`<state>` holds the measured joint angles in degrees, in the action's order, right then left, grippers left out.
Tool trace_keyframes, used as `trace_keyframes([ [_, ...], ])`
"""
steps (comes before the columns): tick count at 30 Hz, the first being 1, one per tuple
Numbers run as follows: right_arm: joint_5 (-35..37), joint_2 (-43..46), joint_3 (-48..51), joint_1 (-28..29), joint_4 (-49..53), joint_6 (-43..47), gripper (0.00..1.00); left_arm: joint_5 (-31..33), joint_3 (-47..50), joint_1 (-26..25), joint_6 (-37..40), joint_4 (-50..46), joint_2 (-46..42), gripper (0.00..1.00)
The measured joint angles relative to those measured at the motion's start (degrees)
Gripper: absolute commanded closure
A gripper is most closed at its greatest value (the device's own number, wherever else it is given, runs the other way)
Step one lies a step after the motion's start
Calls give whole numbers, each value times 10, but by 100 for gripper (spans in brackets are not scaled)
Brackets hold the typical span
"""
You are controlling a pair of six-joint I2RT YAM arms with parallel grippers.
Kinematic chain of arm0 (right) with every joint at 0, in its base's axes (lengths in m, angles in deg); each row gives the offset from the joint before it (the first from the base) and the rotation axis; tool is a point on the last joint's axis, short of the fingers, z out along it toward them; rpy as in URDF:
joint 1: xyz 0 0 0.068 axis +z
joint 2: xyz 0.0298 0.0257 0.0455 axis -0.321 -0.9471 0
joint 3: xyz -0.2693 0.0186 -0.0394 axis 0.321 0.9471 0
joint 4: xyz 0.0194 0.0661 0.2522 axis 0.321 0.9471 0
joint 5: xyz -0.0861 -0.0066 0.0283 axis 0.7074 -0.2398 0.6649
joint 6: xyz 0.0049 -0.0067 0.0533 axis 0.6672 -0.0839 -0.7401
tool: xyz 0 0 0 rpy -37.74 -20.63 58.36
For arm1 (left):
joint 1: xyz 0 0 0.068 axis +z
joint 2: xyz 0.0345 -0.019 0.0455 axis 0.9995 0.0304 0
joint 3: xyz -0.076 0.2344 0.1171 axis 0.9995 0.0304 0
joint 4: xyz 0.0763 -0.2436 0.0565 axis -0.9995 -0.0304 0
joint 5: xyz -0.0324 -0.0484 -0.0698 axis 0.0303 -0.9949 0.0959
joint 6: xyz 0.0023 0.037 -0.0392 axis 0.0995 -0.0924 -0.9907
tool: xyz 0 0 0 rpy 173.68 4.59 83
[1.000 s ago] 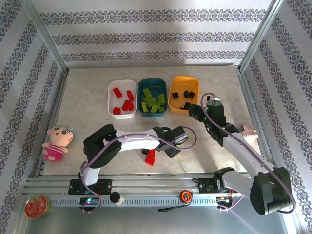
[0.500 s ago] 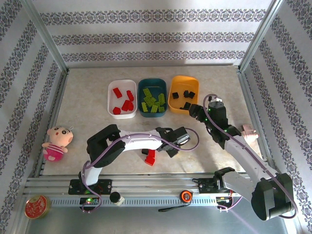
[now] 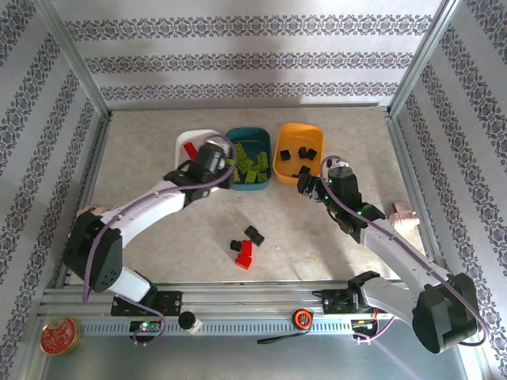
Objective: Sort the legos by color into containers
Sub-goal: Place the lego in the container.
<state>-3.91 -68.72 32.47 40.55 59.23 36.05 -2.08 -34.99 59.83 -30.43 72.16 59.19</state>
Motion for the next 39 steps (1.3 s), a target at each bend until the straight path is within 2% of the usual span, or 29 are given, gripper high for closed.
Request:
trace_keyframes([
  [5,0,-12,0,25,0,1,20,-5,9,108,-37,10,17,80],
  [8,-2,-16,0,45,2,9,19,-18,-13,150,-52,9,59,72],
  [14,-38,-19,16,100,6,26,19,-46,-70,180,-72,8,142,45],
  [19,-79,-43,24,162,16,45,19,-73,-94,182,-83,6,149,25],
  [20,-85,-52,24,177,17,50,19,-80,-94,182,-87,6,143,23],
  [24,-93,-96,15,235,30,64,19,-112,-65,180,-106,20,83,15],
  [28,-78,-156,-9,281,43,74,20,-136,5,174,-127,42,-28,10],
  [29,-71,-170,-15,289,44,75,21,-139,28,168,-132,47,-62,4],
  [34,-42,-224,-39,298,51,85,23,-146,127,136,-149,57,-185,0],
  [39,-17,-279,-73,298,65,88,28,-149,189,124,-155,45,-251,0],
])
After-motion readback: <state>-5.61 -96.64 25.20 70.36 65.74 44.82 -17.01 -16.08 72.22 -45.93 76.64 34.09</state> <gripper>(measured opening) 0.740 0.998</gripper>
